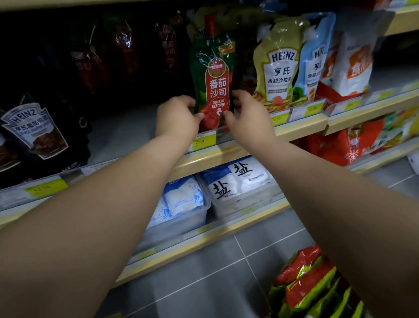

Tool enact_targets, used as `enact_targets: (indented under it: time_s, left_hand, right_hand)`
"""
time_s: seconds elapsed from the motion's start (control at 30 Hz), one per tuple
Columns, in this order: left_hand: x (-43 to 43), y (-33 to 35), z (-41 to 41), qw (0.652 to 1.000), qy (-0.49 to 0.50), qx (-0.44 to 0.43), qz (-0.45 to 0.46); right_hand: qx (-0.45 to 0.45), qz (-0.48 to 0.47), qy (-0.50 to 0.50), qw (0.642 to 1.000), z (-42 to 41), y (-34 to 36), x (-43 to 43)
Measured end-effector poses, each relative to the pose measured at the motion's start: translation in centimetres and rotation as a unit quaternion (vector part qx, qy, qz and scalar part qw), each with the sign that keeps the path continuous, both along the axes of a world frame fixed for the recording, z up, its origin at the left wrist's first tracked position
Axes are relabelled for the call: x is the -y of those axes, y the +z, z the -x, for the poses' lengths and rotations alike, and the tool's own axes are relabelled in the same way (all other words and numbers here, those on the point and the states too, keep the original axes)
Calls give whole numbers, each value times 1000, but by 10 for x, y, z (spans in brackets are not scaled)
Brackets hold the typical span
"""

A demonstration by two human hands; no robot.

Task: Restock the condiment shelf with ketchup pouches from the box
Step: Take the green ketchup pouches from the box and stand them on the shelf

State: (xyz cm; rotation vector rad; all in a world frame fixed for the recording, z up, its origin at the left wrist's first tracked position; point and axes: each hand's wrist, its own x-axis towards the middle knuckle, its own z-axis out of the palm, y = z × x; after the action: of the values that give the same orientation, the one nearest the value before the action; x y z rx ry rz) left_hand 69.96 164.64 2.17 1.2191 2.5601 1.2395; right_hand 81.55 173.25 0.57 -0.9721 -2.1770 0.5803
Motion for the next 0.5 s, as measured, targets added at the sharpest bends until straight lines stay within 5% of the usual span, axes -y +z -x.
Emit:
enact_targets:
  time_s: [0.17,0.5]
  left_hand:
    - [-16,4,-4,1000,4,4,14]
    - [-59,17,-2,996,21,-21,82]
  right_hand:
    - [24,-64,-13,998,-7,-7,0]
    - [101,-21,-10,995,0,2,-20]
